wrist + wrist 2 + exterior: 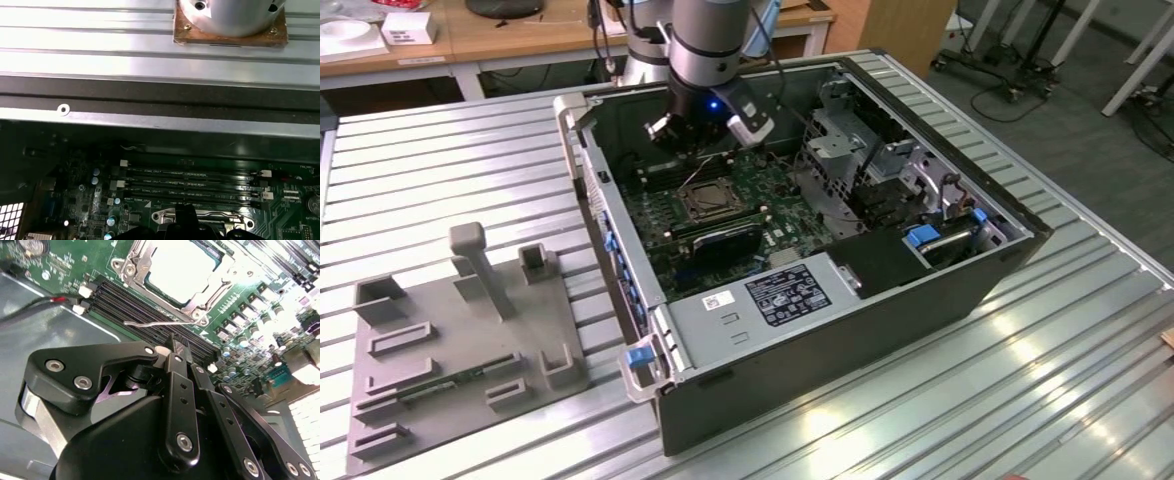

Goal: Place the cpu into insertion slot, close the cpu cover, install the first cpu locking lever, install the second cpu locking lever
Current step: 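Install the first cpu locking lever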

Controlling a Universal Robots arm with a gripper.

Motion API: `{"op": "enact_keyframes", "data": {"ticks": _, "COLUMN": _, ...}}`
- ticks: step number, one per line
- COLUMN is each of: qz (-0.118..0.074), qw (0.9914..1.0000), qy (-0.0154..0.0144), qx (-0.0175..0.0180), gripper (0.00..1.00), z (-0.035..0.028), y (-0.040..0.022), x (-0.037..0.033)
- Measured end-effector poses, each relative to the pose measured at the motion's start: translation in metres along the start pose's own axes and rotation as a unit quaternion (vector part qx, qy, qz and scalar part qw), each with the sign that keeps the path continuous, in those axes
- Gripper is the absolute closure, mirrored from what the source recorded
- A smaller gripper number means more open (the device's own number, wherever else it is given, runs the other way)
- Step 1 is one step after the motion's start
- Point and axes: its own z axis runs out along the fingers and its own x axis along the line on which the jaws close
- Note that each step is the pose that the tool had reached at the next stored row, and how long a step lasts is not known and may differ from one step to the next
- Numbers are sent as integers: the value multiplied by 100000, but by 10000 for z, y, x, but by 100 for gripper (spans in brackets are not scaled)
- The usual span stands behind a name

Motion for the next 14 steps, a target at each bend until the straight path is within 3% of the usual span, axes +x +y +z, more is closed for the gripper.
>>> {"op": "enact_keyframes", "data": {"ticks": 3, "qz": 2619, "qw": 99963, "qy": -703, "qx": 64, "gripper": 89, "z": 10, "y": -3, "x": 1}}
{"op": "enact_keyframes", "data": {"ticks": 6, "qz": 4967, "qw": 99868, "qy": -1335, "qx": 92, "gripper": 89, "z": 23, "y": -6, "x": 1}}
{"op": "enact_keyframes", "data": {"ticks": 9, "qz": 7597, "qw": 99690, "qy": -2047, "qx": 160, "gripper": 89, "z": 33, "y": -9, "x": 1}}
{"op": "enact_keyframes", "data": {"ticks": 12, "qz": 10158, "qw": 99445, "qy": -2734, "qx": 225, "gripper": 89, "z": 40, "y": -11, "x": 1}}
{"op": "enact_keyframes", "data": {"ticks": 14, "qz": 10483, "qw": 99409, "qy": -2824, "qx": 229, "gripper": 89, "z": 41, "y": -11, "x": 1}}
